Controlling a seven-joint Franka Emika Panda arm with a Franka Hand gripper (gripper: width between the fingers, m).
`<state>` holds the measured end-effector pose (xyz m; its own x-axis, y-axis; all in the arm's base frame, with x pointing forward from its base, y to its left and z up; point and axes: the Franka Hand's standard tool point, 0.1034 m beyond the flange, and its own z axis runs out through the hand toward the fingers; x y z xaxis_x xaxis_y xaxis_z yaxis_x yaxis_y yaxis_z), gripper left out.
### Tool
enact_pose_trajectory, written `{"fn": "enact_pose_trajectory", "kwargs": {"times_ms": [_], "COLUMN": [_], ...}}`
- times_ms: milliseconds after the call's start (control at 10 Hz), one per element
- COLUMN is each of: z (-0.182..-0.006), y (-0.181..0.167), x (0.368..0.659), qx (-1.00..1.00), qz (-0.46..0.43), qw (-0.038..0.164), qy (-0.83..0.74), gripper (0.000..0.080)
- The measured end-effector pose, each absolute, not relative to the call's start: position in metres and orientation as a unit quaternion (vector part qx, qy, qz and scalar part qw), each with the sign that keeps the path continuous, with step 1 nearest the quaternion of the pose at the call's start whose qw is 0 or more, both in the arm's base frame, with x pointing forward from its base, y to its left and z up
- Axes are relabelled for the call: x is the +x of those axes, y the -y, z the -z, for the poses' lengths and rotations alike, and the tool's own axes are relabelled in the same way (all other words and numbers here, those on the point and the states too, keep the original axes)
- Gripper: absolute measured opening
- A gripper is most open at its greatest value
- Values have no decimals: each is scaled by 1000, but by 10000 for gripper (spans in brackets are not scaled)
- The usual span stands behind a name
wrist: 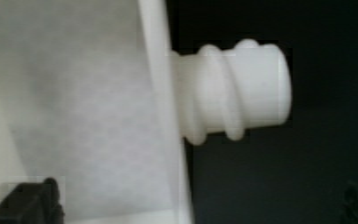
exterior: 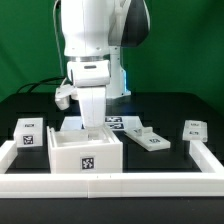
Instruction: Assemble cabinet
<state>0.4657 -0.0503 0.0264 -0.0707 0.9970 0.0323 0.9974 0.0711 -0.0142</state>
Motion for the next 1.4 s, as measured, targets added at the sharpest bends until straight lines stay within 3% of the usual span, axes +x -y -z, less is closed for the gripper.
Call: {"fn": "enact_pose_trajectory", "kwargs": {"times_ms": [200,300,400,500,600,700,1400], "z": [-26,-26,-26,-26,-26,-26,-26], "y": [51,51,51,52,52,52,51], "x": [466,465,465,465,465,465,466], "qx": [-683,-683,-683,-683,-683,-683,-687], "qz": [6,5,5,5,5,5,5], "qw": [17,17,17,17,17,17,17], "qy": [730,730,730,730,730,730,726], "gripper": [540,540,354,219,219,60,35]}}
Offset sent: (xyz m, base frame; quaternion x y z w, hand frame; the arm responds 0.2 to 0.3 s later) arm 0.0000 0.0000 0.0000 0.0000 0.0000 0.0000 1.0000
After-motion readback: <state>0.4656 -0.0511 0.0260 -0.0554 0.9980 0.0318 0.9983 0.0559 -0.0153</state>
